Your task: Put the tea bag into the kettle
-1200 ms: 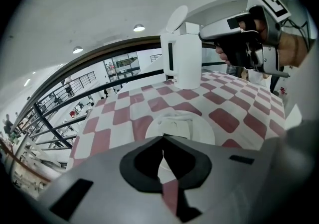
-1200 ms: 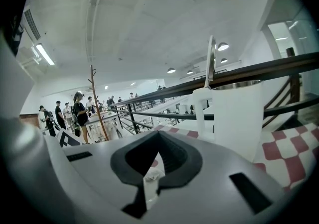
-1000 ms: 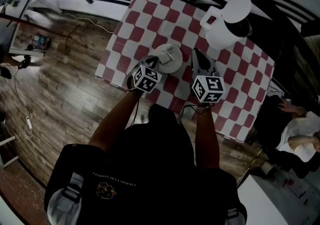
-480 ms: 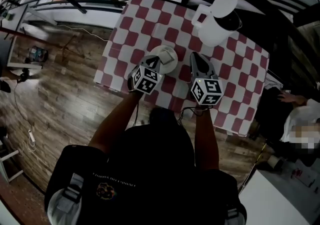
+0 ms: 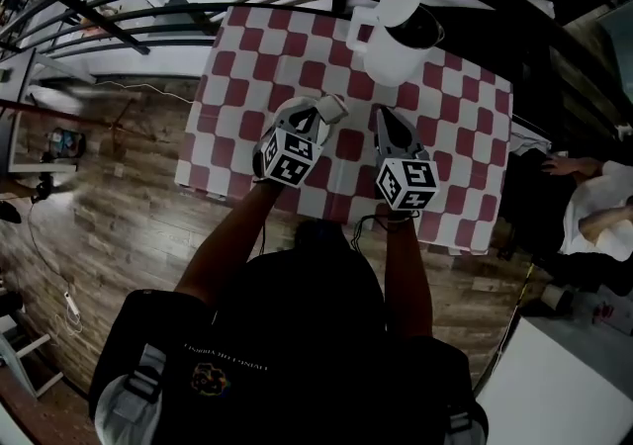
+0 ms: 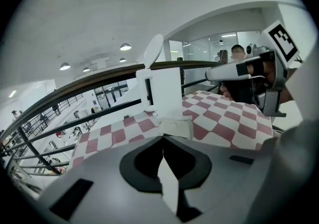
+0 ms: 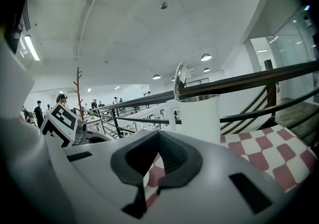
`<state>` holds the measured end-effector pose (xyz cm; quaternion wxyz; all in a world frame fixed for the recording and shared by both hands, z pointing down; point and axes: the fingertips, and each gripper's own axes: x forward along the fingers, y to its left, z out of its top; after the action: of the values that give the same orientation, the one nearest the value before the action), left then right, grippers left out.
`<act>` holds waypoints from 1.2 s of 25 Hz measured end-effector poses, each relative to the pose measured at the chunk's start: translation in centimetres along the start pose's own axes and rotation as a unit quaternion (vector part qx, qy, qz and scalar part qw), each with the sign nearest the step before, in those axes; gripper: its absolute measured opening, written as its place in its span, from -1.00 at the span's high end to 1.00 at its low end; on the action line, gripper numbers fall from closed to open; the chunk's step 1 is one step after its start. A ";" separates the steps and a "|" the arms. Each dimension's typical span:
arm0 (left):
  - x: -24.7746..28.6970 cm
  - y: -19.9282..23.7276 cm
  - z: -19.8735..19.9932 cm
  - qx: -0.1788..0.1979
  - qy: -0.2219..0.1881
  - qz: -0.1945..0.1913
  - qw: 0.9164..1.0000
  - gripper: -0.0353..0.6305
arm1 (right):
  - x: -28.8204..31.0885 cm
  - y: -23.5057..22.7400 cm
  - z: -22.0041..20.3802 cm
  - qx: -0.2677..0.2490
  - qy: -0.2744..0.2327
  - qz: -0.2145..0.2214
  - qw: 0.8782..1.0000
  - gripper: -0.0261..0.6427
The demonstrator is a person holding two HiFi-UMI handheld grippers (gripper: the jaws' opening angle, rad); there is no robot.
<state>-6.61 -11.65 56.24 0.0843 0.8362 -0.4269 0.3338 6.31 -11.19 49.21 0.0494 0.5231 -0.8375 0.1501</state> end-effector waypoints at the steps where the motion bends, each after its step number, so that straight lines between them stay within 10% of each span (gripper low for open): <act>1: 0.2 -0.4 0.5 0.003 -0.003 -0.004 1.000 0.87 | -0.3 -0.4 0.0 0.000 -0.001 -0.004 1.000 0.89; 30: 2.7 -3.6 16.4 0.013 -0.117 -0.034 0.992 0.87 | -1.9 -7.6 2.5 -0.001 -0.011 -0.046 0.999 0.89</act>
<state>5.23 -18.18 45.97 0.0340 0.8847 -0.4006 0.2359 14.13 -13.45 47.95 0.0476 0.5624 -0.8134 0.1406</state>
